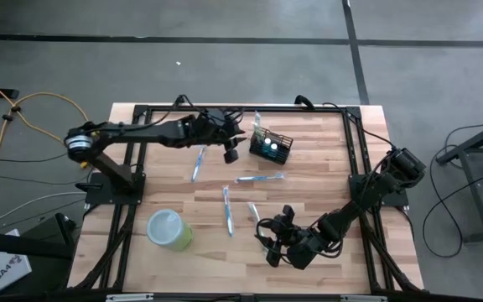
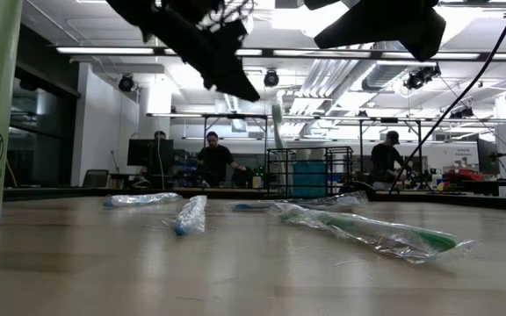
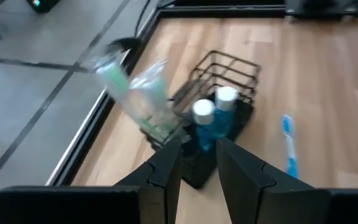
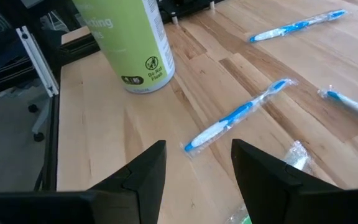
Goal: Pick & Place toothbrushing station
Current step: Put the green toothbrush into the left section of the black mesh organizer
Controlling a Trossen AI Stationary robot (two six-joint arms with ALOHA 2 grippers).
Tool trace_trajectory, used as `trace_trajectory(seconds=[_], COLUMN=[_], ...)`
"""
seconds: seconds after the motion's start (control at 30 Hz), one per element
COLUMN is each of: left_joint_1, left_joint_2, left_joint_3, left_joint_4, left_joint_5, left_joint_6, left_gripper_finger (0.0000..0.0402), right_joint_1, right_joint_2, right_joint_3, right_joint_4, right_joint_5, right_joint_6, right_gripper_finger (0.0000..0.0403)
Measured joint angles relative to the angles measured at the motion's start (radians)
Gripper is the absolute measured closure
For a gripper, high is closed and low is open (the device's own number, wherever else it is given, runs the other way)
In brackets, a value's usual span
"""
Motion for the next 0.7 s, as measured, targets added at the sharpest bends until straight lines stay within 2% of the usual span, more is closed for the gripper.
trace_trajectory(seconds=[0.17,0.4,0.7], left_joint_1=[-0.065,-0.164,-0.243], left_joint_2=[-0.108,-0.229,-0.255], left_joint_3=[0.000,0.000,0.000], left_joint_4=[-0.058,-0.065,-0.092], left_joint_5=[0.003,0.031,0.030], left_joint_6=[0.021,0.037,0.036], left_gripper_finger=[0.0306,0.0306,0.0306], right_joint_1=[0.000,-0.007,-0.028], right_joint_2=[0.000,0.000,0.035], right_joint_3=[0.000,0.000,0.000], right_joint_4=[-0.013,-0.141,-0.058], right_joint_5=[-0.032,-0.065,-0.173], right_joint_6=[0.033,0.231,0.253], right_gripper_finger=[0.0230,0.0230,0.0232])
